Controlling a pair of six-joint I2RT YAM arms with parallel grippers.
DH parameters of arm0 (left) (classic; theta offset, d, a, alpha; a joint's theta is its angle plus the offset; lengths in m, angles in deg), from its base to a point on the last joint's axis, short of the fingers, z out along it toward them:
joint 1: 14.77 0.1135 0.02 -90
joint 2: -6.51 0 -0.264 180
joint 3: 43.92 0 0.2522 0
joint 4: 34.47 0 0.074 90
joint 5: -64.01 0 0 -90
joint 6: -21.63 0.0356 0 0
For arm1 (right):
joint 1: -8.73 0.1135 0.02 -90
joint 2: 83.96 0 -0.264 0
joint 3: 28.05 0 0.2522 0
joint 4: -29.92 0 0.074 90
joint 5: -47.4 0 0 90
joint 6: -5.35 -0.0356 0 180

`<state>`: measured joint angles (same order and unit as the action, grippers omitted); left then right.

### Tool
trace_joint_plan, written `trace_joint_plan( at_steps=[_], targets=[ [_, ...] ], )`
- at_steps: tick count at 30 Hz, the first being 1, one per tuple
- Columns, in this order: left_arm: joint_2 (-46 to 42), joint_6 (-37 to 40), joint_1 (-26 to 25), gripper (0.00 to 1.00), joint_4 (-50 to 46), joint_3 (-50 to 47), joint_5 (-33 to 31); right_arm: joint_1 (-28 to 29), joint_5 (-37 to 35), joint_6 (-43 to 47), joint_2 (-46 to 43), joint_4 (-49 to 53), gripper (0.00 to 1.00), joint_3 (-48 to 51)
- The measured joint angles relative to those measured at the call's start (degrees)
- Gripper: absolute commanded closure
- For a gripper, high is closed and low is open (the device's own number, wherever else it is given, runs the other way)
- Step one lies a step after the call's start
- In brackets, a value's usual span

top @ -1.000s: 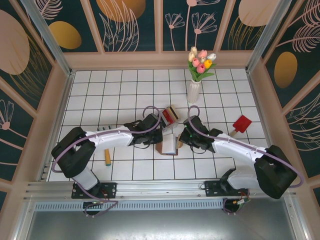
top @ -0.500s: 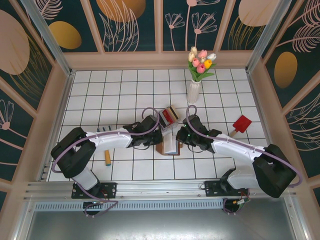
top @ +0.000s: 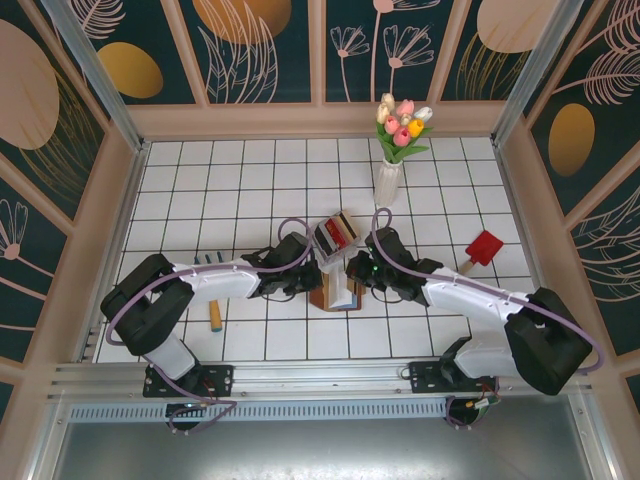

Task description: Put the credit cards into the card holder

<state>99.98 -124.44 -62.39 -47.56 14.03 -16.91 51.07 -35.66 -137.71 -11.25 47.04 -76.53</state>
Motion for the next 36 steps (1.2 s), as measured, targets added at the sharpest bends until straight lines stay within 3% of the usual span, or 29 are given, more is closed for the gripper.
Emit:
trace_joint_plan(
  at_steps=[10, 14, 18, 24, 30, 36],
  targets=[
    [-0.02, -0.02, 0.07, 1.0, 0.68, -0.57, 0.15, 0.0, -3.1, -0.37, -0.46, 6.6, 0.99, -2.12],
    [-0.02, -0.2, 0.07, 1.0, 0.83, -0.74, 0.13, 0.0, -3.76, 0.66, -0.44, 9.66, 0.85, -3.43],
    [-0.02, -0.2, 0.07, 1.0, 0.83, -0.81, 0.13, 0.0, -4.11, 3.06, 2.21, 11.65, 0.8, -6.19],
    [-0.02, -0.17, 0.07, 1.0, 0.83, -0.81, 0.13, 0.24, -4.31, 4.57, 7.19, 12.41, 0.81, -7.3],
    [-0.02, -0.17, 0.07, 1.0, 0.83, -0.81, 0.09, 4.37, -8.48, 4.72, 6.32, 16.2, 0.79, -13.22],
    [-0.02, -0.17, 0.07, 1.0, 0.81, -0.81, -0.02, 6.14, -10.12, 4.17, 5.51, 16.44, 0.89, -16.0]
  ],
)
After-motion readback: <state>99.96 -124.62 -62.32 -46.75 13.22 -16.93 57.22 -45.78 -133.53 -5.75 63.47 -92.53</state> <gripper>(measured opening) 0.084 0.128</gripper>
